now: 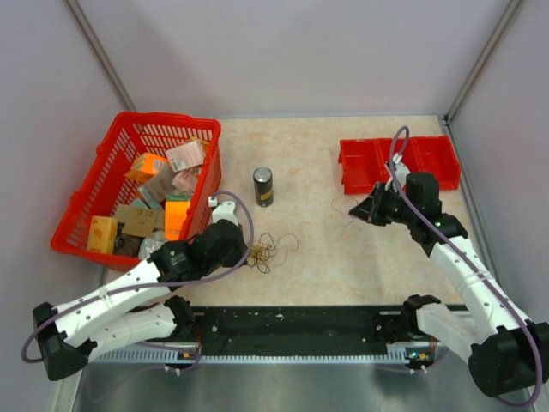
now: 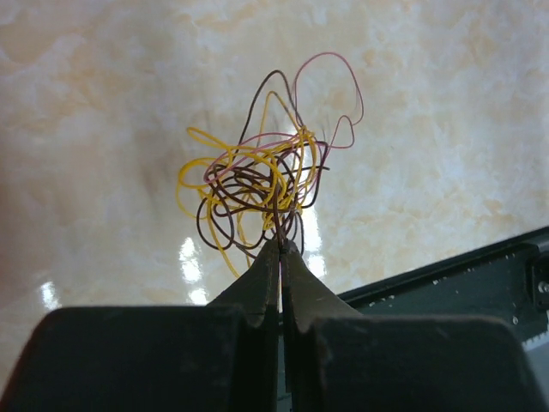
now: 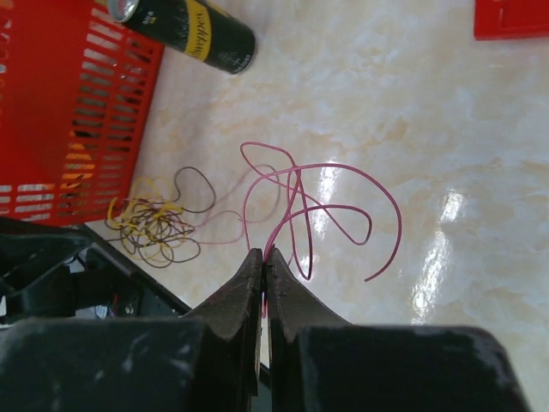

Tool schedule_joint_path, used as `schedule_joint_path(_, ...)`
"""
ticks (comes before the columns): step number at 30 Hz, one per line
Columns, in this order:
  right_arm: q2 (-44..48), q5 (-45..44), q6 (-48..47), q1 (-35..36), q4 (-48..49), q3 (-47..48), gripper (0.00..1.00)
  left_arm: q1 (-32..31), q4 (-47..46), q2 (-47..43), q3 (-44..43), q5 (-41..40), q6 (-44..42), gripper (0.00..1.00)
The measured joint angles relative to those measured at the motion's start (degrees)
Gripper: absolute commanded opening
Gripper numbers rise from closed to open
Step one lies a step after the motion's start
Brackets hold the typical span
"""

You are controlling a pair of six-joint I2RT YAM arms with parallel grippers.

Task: Untangle the cables

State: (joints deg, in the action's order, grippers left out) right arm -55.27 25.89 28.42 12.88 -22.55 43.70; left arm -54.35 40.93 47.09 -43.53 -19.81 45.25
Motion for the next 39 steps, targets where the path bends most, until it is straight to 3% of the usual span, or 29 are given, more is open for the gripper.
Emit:
schedule_joint_path(5,3.08,-1.95,0.02,0.02,0.26,-0.11,0.00,0.00,-4.61,3.08,1.20,6.99,0.13,0.00)
schedule_joint_path(11,0.98,-23.04,3.28,-1.53,-2.89,5.33,0.00,0.00,-8.76,3.76,4.20,14.29,0.98,0.00)
schedule_joint_path(16,-7.34,-37.99,3.67,-8.17,0.37,14.75,0.00,0.00,-11.61,3.82,5.62,17.70,1.11,0.00)
schedule_joint_path(23,-26.05,-38.75,4.57,-22.38,5.49,26.53,0.00,0.00,-12.85,3.76,5.73,20.02,-0.07,0.00)
schedule_joint_path(25,-31.58,-38.05,4.09,-24.41,5.81,29.31,0.14,0.00,-12.85,3.69,5.73,20.04,-0.52,0.00)
schedule_joint_path(26,-34.77,-37.44,3.52,-25.22,5.75,31.19,0.28,0.00,-12.83,3.65,5.73,20.02,-0.76,0.00)
schedule_joint_path(29,-44.87,-33.44,0.48,-26.58,3.21,39.28,0.55,0.00,-12.85,3.45,5.73,20.04,-1.51,0.00)
schedule_joint_path(32,-49.07,-30.58,-0.35,-26.51,-0.92,43.85,0.63,0.00,-12.83,3.26,5.70,19.93,-1.81,0.00)
schedule_joint_path(35,-47.23,-28.85,-0.94,-25.38,-4.13,43.04,0.64,0.00,-12.76,3.26,5.70,19.39,-1.90,0.00)
schedule_joint_path(39,-33.66,-26.77,-1.66,-18.45,-4.13,31.17,0.64,0.00,-12.74,3.32,5.70,18.62,-1.88,0.00)
